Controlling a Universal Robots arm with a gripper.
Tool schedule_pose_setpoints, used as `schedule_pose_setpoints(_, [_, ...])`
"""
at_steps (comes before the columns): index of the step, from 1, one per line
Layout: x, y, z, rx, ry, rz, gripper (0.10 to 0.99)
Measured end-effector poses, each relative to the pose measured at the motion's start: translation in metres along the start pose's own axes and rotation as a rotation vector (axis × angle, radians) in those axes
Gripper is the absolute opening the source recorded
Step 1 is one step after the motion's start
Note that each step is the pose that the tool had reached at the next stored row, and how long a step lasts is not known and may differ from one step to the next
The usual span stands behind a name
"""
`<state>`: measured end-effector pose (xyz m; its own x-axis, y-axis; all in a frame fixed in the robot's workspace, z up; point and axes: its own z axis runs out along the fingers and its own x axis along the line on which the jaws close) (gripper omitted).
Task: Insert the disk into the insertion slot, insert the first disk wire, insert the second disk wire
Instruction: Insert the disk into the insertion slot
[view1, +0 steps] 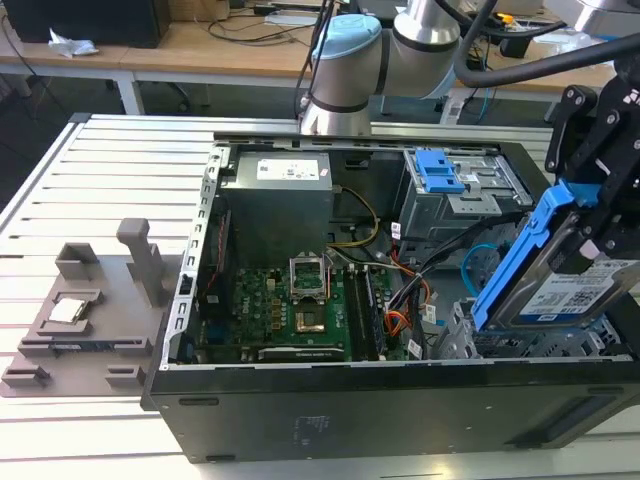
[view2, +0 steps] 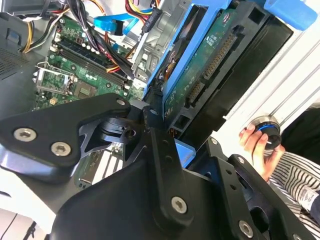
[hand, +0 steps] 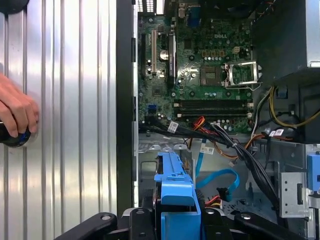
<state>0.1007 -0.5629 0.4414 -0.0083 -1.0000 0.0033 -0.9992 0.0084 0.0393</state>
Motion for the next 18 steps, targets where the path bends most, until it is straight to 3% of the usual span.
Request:
schedule_pose_setpoints(4, [-0.0098,0.0001,0.0009,0.000,0.0007,-0.016,0.365])
schedule_pose_setpoints(18, [-0.0128,-0.0022,0.0132,0.000,0.0015,-0.030,0.365])
